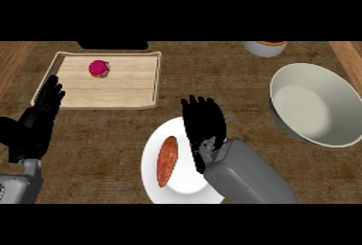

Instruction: Pick the croissant from the plate and place it in the bowl

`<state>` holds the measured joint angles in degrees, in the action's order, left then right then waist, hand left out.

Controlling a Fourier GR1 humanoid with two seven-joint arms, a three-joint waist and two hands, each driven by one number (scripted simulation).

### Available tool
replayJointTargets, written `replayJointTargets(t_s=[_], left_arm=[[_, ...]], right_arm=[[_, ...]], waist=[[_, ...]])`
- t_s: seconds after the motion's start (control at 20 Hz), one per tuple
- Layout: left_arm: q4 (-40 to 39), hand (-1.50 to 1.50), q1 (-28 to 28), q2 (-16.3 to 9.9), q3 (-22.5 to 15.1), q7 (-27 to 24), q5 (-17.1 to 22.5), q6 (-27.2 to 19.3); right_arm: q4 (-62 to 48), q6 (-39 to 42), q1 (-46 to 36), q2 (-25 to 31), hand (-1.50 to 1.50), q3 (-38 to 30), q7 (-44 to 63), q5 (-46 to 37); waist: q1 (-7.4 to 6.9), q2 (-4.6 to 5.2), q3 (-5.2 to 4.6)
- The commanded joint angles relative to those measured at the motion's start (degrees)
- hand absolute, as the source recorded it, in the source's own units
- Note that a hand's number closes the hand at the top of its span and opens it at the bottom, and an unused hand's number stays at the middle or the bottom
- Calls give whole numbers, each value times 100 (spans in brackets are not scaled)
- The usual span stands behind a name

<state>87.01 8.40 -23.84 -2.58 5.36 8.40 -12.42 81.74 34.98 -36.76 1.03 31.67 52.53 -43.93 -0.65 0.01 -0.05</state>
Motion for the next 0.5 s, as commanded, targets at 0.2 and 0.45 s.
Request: replayJointTargets(t_s=[0.2, 0.45], left_arm=[[-78, 0, 230, -17, 236, 144, -8, 177], [207, 0, -48, 197, 125, 260, -223, 41]], right_arm=[[-817, 248, -249, -4, -150, 181, 148, -396], [-589, -412, 211, -73, -150, 867, -50, -1295]], waist=[[42, 2, 4], [42, -9, 6]])
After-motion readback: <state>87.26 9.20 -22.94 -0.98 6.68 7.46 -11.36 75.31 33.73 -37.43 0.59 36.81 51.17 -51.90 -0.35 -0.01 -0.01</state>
